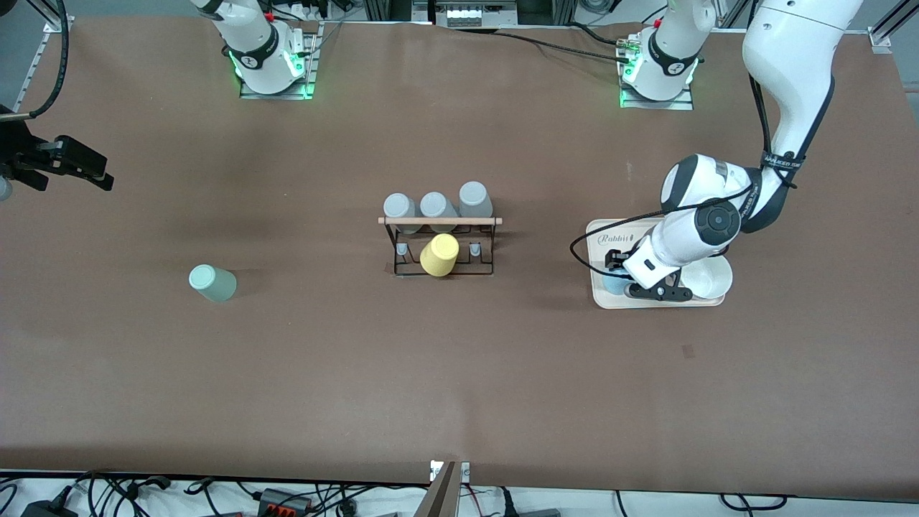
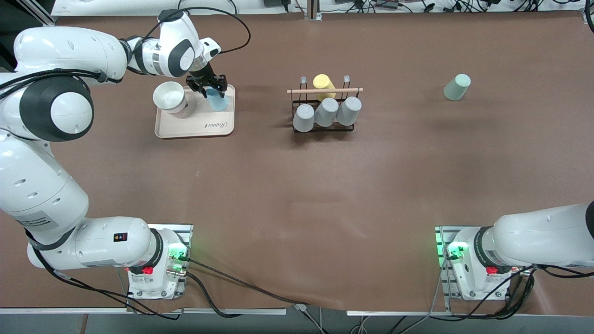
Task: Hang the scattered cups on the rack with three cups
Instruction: 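Lower the left gripper and grasp the light blue cup, then carry the blue cup to the rack while the right gripper reaches the teal cup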
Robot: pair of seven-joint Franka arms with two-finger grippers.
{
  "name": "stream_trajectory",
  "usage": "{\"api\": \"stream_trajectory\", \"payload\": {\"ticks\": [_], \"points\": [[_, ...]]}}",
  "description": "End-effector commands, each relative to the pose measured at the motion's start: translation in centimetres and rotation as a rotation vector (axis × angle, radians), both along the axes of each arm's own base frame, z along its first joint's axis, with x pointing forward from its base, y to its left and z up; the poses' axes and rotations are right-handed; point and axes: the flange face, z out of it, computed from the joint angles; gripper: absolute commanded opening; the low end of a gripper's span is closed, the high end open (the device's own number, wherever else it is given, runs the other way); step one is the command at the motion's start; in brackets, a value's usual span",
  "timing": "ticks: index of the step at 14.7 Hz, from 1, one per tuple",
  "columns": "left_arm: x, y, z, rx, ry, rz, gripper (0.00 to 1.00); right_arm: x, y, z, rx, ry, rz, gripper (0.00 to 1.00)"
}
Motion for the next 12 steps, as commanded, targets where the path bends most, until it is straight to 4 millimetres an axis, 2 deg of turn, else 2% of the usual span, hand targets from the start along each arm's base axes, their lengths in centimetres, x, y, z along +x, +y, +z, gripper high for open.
{"api": "stream_trajectory", "payload": {"ticks": [1, 2, 4, 5, 7, 9, 10, 12], "points": [[0.6, -0.2, 1.8, 0.013, -0.031, 0.005, 0.01, -0.4, 0.3, 0.8, -0.013, -0.005, 0.006, 1.00], [1.0, -0.2, 2.8, 0.019, -0.027, 0.005, 0.00, -0.4, 0.3, 0.8, -0.013, -0.005, 0.006, 1.00], [2.4, -1.6, 6.6, 0.018, -0.001, 0.015, 0.00, -0.4, 0.3, 0.7, -0.013, -0.004, 0.006, 1.00], [2.7, -3.0, 8.6, 0.023, 0.020, 0.037, 0.00, -0.4, 0.3, 0.7, -0.013, -0.004, 0.006, 1.00], [2.3, -7.2, 12.4, 0.028, 0.067, 0.098, 0.00, -0.2, 0.2, 0.0, -0.012, 0.010, 0.006, 1.00], [1.8, -12.2, 16.8, 0.003, 0.055, 0.185, 0.00, 1.1, -0.8, -3.6, -0.011, 0.063, -0.005, 1.00], [1.4, -15.1, 18.5, -0.015, 0.045, 0.232, 0.00, 2.2, -1.4, -6.0, -0.021, 0.096, -0.012, 1.00], [0.9, -19.1, 20.1, -0.052, 0.047, 0.313, 0.00, 4.0, -2.0, -9.8, -0.044, 0.128, -0.012, 1.00]]}}
